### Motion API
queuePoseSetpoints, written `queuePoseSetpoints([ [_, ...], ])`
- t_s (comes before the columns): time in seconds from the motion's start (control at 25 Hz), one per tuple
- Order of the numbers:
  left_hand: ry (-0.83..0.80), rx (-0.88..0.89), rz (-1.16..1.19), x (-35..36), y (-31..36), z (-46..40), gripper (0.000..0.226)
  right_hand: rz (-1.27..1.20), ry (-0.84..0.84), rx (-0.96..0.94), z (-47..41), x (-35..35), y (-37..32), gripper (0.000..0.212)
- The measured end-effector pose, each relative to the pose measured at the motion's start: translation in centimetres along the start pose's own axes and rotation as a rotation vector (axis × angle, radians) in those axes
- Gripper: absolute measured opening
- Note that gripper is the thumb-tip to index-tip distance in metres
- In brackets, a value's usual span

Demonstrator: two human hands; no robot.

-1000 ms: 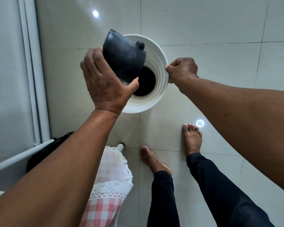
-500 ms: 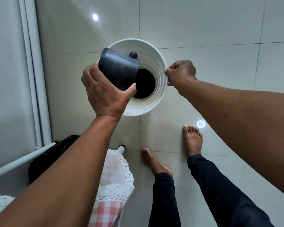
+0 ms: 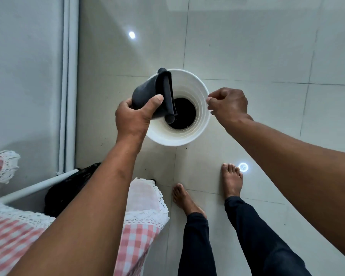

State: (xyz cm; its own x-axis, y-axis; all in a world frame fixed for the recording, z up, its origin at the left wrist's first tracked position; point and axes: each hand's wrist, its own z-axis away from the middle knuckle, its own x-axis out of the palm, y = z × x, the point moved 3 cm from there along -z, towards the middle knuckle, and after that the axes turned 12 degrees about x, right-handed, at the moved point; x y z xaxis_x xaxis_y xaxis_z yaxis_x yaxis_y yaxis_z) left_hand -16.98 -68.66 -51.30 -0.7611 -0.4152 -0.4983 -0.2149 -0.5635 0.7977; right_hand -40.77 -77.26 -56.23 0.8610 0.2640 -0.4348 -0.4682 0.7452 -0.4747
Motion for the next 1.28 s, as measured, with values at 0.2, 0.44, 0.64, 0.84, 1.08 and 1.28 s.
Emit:
queuePoseSetpoints([
  [0.2, -0.024, -0.078, 0.283, -4.2, 5.8, 3.6, 0.043, -0.054, -0.107, -0.219, 7.9, -3.8, -5.9, 0.007],
  [0.44, -0.086, -0.067, 0.388, -10.4, 14.0, 8.3, 0.052, 0.161, -0.208, -0.537, 19.1, -8.6, -15.5, 0.037],
  [0.64, -0.198, -0.022, 0.426, -16.3, 20.7, 13.3, 0.039, 0.386, -0.368, -0.752, 27.9, -11.0, -20.8, 0.052],
  [0.84, -0.118, 0.003, 0.520, -21.8, 23.7, 18.8, 0.026, 0.569, -0.388, -0.882, 35.4, -11.5, -23.4, 0.047],
  [1.08, 0.260, -0.037, 0.583, -28.4, 22.8, 27.0, 0.021, 0.533, -0.482, -0.922, 44.5, -9.4, -22.8, 0.037],
  [1.28, 0.476, -0.086, 0.369, -34.8, 19.7, 34.5, 0.030, 0.522, -0.555, -0.958, 51.5, -5.8, -20.8, 0.035],
])
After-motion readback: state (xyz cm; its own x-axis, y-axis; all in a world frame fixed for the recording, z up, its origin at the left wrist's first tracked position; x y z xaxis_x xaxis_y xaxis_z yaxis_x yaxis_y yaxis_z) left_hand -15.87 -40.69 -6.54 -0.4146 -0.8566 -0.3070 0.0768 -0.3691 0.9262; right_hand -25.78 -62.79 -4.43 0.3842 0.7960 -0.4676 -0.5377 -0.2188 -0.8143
